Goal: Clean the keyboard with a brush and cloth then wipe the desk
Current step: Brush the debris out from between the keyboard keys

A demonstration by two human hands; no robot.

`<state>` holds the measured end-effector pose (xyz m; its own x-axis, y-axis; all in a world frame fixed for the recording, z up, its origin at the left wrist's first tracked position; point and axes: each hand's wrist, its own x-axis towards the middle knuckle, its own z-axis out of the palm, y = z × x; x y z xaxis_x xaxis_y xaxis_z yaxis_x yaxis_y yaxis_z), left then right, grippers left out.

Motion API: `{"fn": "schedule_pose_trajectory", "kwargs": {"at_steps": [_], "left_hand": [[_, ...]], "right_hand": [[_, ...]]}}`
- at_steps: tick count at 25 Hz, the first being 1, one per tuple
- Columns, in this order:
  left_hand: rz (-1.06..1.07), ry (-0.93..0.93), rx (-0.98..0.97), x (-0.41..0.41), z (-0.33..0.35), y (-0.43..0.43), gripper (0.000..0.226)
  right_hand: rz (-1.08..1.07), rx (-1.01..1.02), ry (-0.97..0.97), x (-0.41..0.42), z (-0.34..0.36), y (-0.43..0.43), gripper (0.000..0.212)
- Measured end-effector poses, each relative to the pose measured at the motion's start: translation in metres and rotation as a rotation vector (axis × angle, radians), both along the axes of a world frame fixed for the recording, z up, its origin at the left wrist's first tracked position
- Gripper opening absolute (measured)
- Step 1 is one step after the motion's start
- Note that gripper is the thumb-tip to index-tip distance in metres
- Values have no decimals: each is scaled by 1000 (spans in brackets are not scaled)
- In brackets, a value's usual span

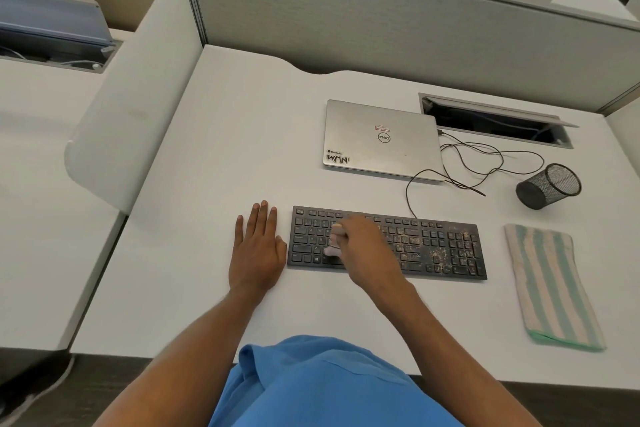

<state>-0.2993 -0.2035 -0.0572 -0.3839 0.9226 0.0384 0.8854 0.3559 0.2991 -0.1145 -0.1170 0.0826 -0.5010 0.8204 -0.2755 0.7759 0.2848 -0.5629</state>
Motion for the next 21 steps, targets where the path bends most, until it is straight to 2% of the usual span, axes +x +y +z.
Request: {"fn": "schedule_pose_trajectory", "kwargs": {"at_steps": [3, 6, 8, 10, 13, 15, 17, 21], "left_hand": [[-7, 13, -7, 0, -2, -1, 68], [-8, 7, -6, 0, -1, -1, 68], [-5, 0, 1, -1, 0, -1, 68], [-4, -6, 3, 0, 0, -1, 68], [-5, -1, 6, 0, 0, -1, 68], [-6, 0, 1, 0, 1, -1, 68], [-7, 2, -4, 0, 1, -1, 68], [-6, -2, -2, 0, 1, -1, 68]], "right_hand": [[63, -76, 36, -27, 15, -16, 26], [135, -20, 26, -27, 10, -24, 25], [75, -57, 56, -14, 0, -21, 26], [-34, 9, 43, 7, -8, -11, 23], [-161, -108, -17, 23, -1, 6, 28], [-198, -72, -59, 25, 8, 13, 36], [-192, -15, -16, 27, 17, 17, 36], [-259, 78, 89, 24, 38, 27, 26]]}}
